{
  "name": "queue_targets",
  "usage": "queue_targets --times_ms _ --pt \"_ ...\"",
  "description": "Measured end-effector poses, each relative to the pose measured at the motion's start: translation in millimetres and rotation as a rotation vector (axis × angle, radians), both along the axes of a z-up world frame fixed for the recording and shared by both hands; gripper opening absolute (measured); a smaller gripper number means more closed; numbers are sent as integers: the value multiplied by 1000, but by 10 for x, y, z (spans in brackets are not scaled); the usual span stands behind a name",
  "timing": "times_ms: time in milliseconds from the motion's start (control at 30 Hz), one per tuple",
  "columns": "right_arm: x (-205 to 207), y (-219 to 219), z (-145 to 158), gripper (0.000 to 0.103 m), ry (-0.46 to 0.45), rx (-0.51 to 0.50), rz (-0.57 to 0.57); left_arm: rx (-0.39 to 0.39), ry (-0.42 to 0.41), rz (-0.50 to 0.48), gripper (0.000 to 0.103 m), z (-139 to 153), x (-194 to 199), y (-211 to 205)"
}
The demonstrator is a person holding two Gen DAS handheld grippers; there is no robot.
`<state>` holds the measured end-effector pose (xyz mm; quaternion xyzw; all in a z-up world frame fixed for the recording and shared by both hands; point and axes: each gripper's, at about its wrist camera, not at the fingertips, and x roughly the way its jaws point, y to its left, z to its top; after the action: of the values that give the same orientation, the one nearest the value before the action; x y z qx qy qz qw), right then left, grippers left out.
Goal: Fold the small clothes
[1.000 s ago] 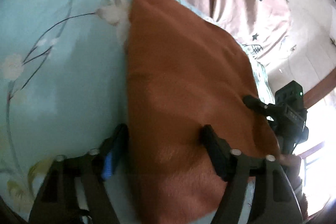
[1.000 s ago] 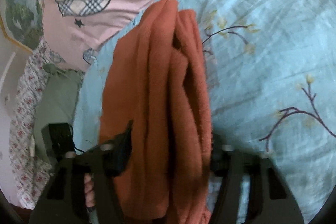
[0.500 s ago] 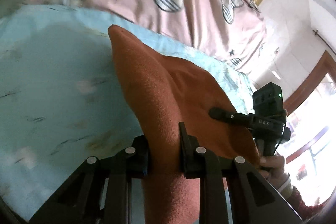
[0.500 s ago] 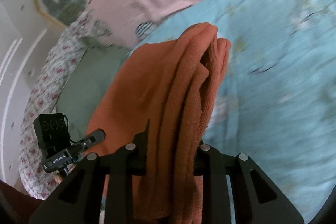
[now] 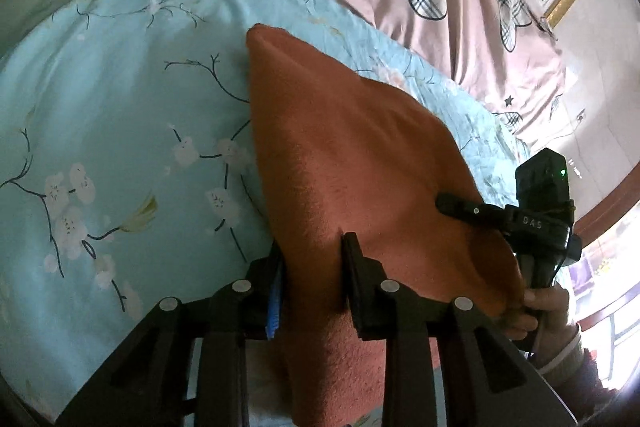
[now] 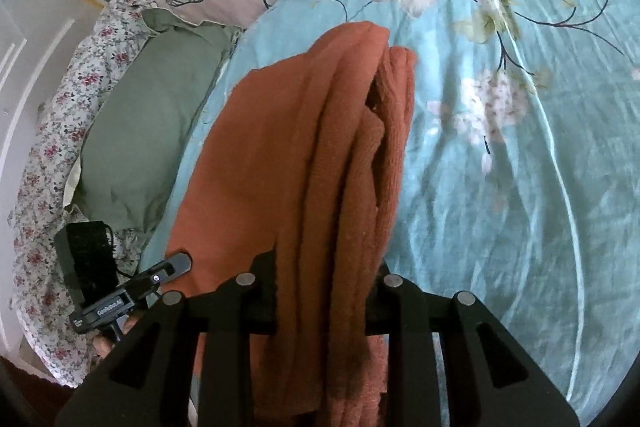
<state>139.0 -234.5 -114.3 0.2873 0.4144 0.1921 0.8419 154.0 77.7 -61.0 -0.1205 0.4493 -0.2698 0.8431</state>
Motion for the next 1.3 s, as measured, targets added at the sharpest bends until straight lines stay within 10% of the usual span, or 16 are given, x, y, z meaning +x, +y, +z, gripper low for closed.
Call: queue_targets --times_ms 233,633,767,967,1300 --pt "-140 -177 238 54 0 -96 -125 46 -11 26 33 70 -38 21" --pt "557 -240 478 54 -27 -66 -154 24 -130 -57 28 491 -302 -44" --pt "715 -179 502 12 -10 -83 -141 46 -116 -107 28 441 -354 -153" --pt "183 -99 960 11 -266 -72 -126 54 -97 -147 28 357 -428 -179" --pt "374 -398 179 11 -31 -145 -257 101 -73 -194 23 169 -463 -259"
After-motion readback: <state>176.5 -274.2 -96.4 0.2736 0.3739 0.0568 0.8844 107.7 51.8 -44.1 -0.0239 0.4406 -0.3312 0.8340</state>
